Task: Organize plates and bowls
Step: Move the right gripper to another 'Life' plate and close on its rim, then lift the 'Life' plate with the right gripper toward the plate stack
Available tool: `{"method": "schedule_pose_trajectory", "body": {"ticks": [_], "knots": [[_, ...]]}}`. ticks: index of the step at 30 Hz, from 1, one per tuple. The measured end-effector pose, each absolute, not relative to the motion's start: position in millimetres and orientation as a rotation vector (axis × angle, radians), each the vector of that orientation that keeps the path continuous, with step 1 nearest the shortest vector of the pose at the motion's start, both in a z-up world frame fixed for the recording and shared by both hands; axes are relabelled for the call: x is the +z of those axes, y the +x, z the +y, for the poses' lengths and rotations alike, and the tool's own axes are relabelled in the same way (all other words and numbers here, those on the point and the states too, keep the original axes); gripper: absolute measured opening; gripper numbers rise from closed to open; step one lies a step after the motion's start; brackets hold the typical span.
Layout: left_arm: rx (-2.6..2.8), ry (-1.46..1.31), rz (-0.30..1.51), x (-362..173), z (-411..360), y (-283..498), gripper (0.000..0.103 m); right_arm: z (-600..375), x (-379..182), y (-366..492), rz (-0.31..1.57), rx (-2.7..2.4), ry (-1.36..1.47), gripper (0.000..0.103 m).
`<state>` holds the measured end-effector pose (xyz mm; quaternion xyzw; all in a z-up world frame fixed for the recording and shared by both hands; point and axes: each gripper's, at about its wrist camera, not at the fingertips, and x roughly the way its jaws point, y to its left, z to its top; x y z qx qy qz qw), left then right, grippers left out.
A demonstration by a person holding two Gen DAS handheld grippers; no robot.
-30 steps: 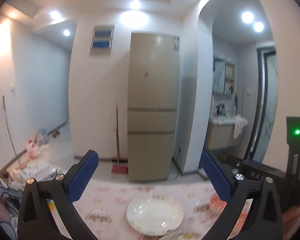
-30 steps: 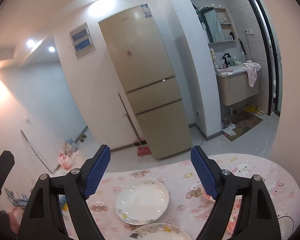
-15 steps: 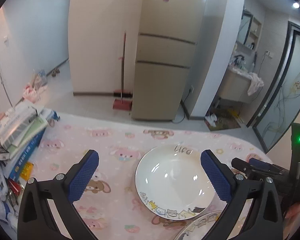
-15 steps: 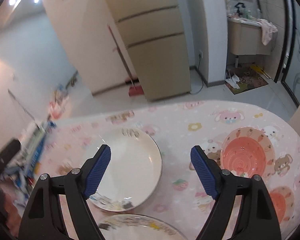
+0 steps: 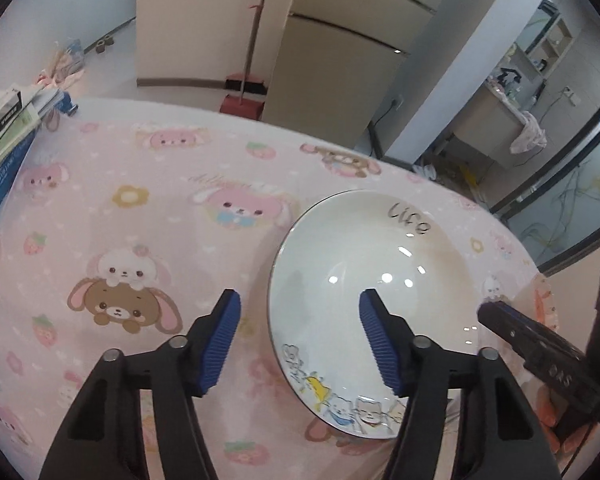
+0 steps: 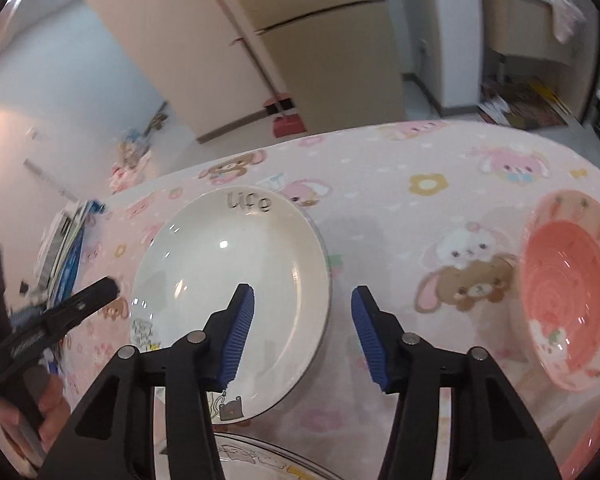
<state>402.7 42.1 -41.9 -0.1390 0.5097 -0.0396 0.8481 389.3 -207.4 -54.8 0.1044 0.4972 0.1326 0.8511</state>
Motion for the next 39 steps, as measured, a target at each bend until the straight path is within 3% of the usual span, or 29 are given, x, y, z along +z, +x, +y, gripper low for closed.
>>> {"method": "schedule_pose_trajectory", "body": {"ticks": [3, 7, 8, 9, 13, 15, 16, 19, 39], "knots": [[-0.071, -0.282, 1.077, -48.7, 44.8, 405.8, 0.064, -199.1, -54.1, 388.1, 1.031, 0.227, 0.124, 0.049], [-0.094, -0.297, 1.083, -53.0, 47.3, 406.7, 0.061, -213.8, -62.7, 397.0, 1.087, 0.227, 0.243, 0.046], [-0.102, -0.308, 1.088, -55.2, 48.1, 407.4, 0.046, -218.2, -66.5, 398.8, 1.104, 0.241, 0.280, 0.042], [-0.111, -0.319, 1.098, -57.7, 48.8, 408.3, 0.038, -221.4, -69.8, 400.2, 1.118, 0.257, 0.311, 0.035], [-0.137, -0.391, 1.123, -69.3, 54.1, 411.7, 0.034, -226.1, -81.0, 403.4, 1.156, 0.307, 0.403, 0.024], [-0.128, -0.395, 1.114, -70.8, 56.9, 412.0, 0.026, -225.3, -81.8, 404.0, 1.155, 0.281, 0.377, 0.013], [-0.132, -0.408, 1.112, -71.5, 59.0, 412.0, 0.017, -224.8, -82.6, 404.1, 1.155, 0.265, 0.361, 0.007], [-0.139, -0.441, 1.114, -73.8, 64.8, 412.1, 0.009, -229.5, -84.0, 404.5, 1.156, 0.281, 0.382, 0.007], [-0.194, -0.575, 1.114, -93.2, 70.5, 416.0, 0.009, -239.5, -104.4, 408.5, 1.189, 0.335, 0.550, 0.007]]}}
